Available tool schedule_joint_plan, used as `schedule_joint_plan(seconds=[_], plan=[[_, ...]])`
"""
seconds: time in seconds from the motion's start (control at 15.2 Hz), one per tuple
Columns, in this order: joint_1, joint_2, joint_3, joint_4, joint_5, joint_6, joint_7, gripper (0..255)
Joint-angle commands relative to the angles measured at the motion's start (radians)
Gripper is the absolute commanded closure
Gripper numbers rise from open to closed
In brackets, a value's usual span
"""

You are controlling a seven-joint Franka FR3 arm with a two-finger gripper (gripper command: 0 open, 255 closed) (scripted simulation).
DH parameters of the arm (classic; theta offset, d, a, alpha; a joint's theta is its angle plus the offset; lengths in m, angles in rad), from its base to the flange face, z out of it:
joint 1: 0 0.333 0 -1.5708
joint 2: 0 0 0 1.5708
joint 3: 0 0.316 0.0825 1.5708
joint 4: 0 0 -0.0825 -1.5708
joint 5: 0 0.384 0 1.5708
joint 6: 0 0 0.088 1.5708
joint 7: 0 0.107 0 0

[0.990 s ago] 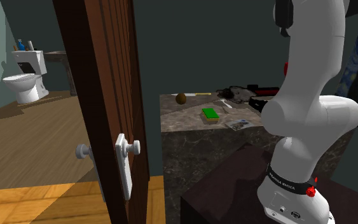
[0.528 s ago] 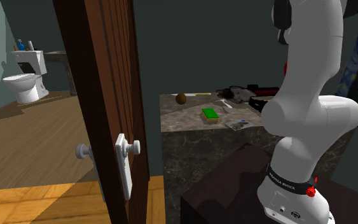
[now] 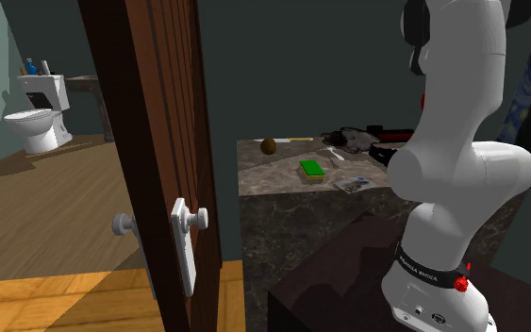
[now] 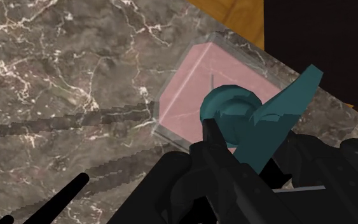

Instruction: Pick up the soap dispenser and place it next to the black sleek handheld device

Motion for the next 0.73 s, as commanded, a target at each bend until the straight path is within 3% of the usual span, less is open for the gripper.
schedule_joint_plan(seconds=[0.0,0.2,0.26,0.66], plan=[[0.0,0.001,0.0,-0.001,0.001,0.002,0.0,255],[0.0,0.001,0.0,-0.001,0.001,0.002,0.0,255],[0.0,0.001,0.0,-0.001,0.001,0.002,0.0,0],[0.002,-0.009,-0.003,0.023,-0.007,-0.029,0.004,0]])
